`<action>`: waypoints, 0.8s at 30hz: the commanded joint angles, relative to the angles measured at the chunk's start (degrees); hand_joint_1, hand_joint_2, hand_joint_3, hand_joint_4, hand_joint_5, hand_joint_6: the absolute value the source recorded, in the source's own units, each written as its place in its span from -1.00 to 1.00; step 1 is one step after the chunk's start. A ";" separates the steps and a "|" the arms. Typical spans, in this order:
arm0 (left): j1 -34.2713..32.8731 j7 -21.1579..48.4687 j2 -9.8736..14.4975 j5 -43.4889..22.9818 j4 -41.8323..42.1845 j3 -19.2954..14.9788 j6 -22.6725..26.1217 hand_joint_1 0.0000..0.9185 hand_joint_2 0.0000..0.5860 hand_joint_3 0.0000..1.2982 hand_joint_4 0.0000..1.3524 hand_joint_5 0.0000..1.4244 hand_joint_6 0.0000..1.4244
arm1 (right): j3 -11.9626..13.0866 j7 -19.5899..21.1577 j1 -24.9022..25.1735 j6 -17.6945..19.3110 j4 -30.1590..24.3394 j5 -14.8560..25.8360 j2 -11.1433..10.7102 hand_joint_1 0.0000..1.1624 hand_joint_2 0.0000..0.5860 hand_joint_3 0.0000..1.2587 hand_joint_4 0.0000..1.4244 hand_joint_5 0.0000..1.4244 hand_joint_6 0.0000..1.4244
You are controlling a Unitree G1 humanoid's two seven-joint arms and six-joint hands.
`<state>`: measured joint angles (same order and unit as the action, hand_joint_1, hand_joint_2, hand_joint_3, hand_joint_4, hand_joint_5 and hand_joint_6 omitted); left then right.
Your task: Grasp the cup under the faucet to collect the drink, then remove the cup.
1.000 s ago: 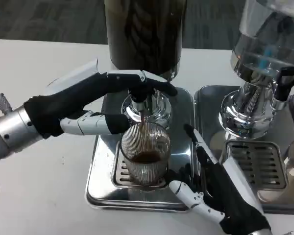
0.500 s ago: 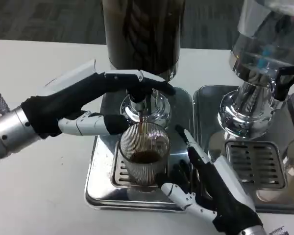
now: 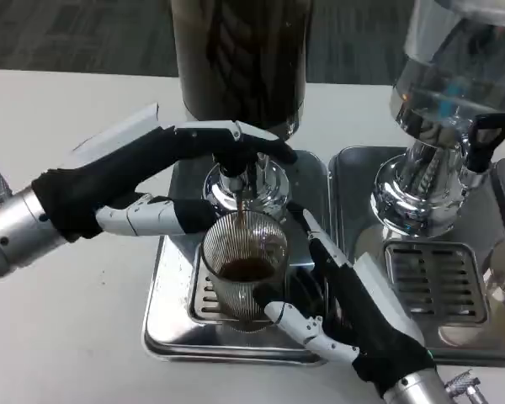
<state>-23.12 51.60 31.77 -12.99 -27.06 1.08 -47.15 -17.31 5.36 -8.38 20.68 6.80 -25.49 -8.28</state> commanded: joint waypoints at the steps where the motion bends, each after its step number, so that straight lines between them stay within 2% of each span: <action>1: 2.19 0.66 1.84 1.82 -0.15 0.27 0.12 -1.00 -0.74 -0.48 -0.62 -0.69 -0.57 | -0.20 0.39 1.10 0.51 1.16 0.20 0.37 -0.43 -0.22 -1.00 -1.00 -1.00 -1.00; 10: 3.15 -1.66 2.13 1.75 -0.30 -0.75 0.35 -1.00 -0.74 -0.48 -0.62 -0.69 -0.57 | -0.10 0.23 1.71 0.48 1.63 0.44 0.60 -0.41 -0.23 -1.00 -1.00 -1.00 -1.00; 24: 4.13 -9.81 0.08 0.73 -3.75 -6.75 -0.45 -1.00 -0.71 -0.51 -0.65 -0.71 -0.57 | 0.04 0.41 1.11 0.58 1.38 0.78 1.01 -0.41 -0.23 -1.00 -1.00 -1.00 -1.00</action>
<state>-19.86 43.05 32.31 -12.42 -30.25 -4.61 -47.02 -17.39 5.35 -7.13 20.68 8.35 -25.34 -7.42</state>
